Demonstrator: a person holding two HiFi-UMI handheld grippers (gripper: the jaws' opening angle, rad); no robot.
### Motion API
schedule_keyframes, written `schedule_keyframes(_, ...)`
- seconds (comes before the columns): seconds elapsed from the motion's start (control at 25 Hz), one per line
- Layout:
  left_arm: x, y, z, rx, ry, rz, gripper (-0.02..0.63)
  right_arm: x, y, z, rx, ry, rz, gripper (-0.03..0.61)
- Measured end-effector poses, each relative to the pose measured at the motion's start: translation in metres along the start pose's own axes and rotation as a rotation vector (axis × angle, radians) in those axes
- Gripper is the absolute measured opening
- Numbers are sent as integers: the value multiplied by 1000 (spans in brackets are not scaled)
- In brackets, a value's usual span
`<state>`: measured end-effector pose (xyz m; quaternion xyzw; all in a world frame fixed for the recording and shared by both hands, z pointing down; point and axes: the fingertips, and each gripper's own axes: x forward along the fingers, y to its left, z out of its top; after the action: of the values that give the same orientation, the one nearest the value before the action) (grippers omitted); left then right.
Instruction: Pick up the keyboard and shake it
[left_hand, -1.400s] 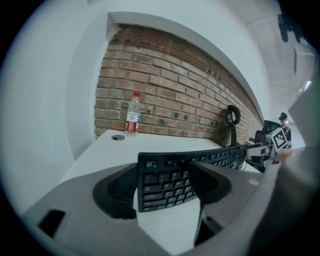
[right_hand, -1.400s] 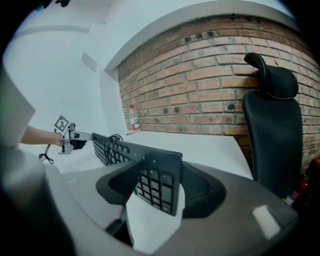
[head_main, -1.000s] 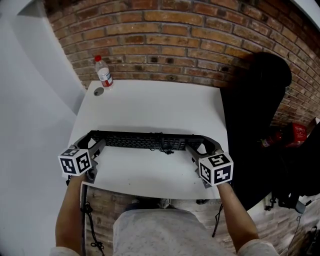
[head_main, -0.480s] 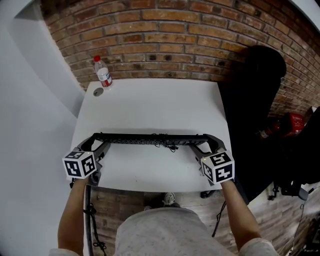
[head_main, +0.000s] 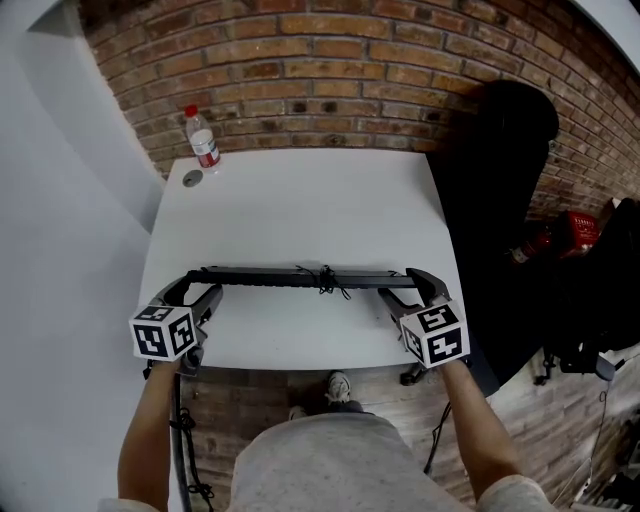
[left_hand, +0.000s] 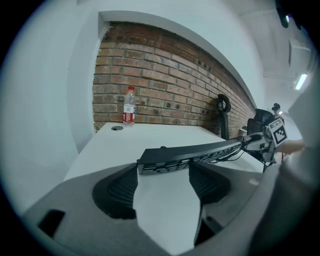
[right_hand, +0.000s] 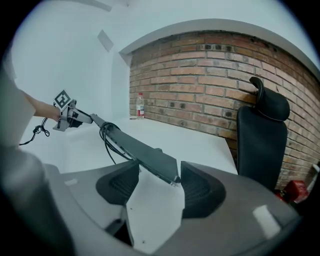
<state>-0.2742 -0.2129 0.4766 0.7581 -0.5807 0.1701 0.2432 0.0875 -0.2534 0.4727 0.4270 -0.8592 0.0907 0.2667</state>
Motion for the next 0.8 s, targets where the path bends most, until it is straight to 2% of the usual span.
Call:
schedule_keyframes(0.56,-16,-3,-40,20,51,-16,314,-11,22,-35,-62,72,-69,267)
schedule_keyframes(0.8,-20,-5,-59,32,79,-11,313,-13,28,-48,-131,102,-125,262)
